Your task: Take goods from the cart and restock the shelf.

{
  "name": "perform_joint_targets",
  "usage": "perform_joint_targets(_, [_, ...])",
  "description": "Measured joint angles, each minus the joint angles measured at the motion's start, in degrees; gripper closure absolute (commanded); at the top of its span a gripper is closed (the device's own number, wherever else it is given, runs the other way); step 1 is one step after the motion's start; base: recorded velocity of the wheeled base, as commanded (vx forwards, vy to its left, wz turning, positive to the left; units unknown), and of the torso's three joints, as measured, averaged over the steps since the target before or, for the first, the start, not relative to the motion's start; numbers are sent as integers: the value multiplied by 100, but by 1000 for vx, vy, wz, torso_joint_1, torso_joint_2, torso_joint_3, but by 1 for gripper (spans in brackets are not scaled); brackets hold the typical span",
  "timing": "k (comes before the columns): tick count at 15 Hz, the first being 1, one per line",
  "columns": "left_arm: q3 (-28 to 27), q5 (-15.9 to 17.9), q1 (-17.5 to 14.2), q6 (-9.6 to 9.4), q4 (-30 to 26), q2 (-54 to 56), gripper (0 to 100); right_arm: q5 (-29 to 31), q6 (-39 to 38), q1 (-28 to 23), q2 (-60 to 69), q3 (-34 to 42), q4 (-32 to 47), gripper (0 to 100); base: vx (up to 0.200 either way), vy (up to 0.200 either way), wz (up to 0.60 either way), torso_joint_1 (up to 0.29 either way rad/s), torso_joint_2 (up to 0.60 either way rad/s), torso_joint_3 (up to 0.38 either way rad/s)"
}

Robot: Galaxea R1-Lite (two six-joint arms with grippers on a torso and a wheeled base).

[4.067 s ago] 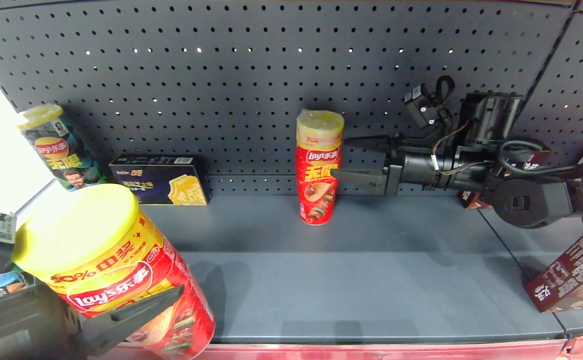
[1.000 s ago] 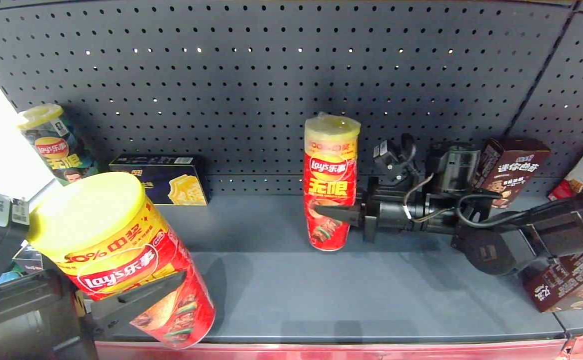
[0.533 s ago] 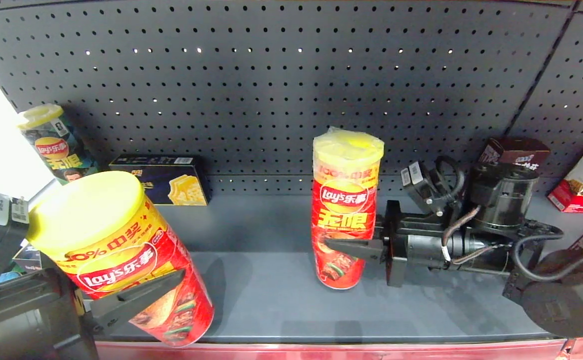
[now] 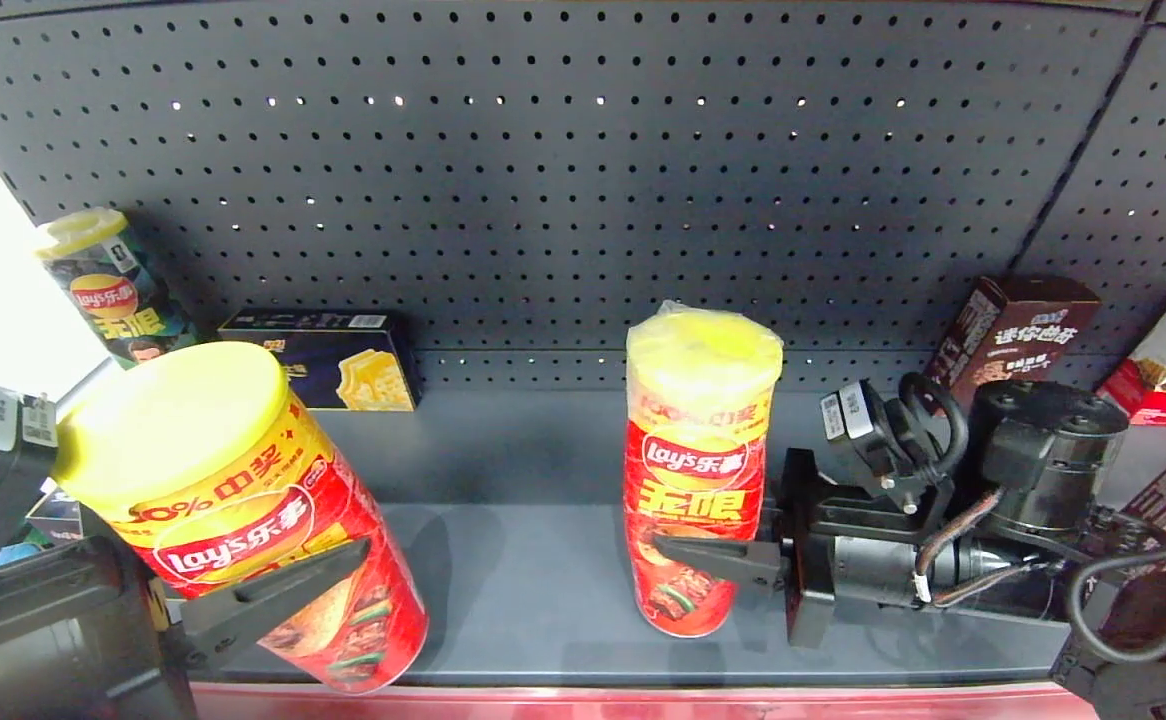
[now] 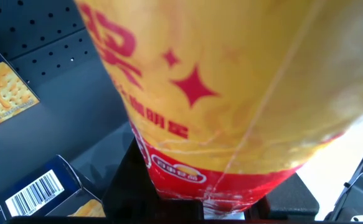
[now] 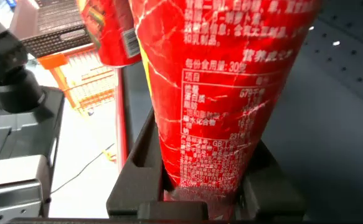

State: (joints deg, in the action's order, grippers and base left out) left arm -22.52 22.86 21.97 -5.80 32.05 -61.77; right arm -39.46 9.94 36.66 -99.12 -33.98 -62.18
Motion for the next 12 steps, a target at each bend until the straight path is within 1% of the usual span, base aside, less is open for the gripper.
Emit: perform_joint_targets(12, [61, -30, 0, 1, 2, 4, 100, -9, 101, -13, -223, 176, -35, 100, 0, 0, 0, 0, 0, 0])
